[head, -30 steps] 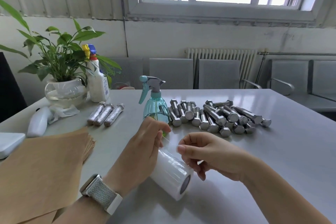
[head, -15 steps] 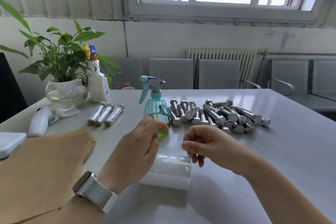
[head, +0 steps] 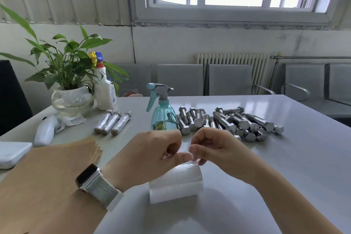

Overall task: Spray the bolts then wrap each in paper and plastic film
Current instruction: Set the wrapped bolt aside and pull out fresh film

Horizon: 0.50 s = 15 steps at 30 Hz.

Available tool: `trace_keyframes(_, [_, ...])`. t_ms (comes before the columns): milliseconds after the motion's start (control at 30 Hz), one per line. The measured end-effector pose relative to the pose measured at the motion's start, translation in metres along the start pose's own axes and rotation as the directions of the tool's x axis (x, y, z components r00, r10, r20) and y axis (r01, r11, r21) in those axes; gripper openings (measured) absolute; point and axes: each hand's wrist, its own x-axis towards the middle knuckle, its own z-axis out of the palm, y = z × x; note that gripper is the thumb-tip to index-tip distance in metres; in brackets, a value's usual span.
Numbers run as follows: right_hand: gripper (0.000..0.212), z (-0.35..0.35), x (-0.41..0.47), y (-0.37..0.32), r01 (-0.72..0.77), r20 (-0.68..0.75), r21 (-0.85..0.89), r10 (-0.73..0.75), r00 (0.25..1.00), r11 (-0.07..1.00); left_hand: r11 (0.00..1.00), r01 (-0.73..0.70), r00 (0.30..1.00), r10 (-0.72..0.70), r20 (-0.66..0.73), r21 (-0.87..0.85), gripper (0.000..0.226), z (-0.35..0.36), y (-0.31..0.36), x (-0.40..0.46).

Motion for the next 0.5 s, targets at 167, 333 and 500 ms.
trace_keyframes(167, [0.014, 0.001, 0.000, -0.001, 0.005, -0.003, -0.058, -0.006, 1.000, 0.998, 0.965, 0.076, 0.997, -0.072, 0.027, -0.252, 0.033, -0.007, -0.001, 0.001])
trace_keyframes(333, [0.015, 0.001, 0.000, 0.001, -0.012, -0.012, -0.059, 0.011, 1.000, 0.998, 0.777, 0.296, 0.955, -0.218, 0.203, -0.556, 0.024, -0.014, -0.007, 0.001])
trace_keyframes(500, [0.024, 0.001, -0.001, 0.001, -0.010, 0.004, -0.055, 0.010, 1.000, 0.998, 0.947, 0.212, 0.956, -0.151, 0.250, -0.242, 0.028, -0.024, -0.018, 0.004])
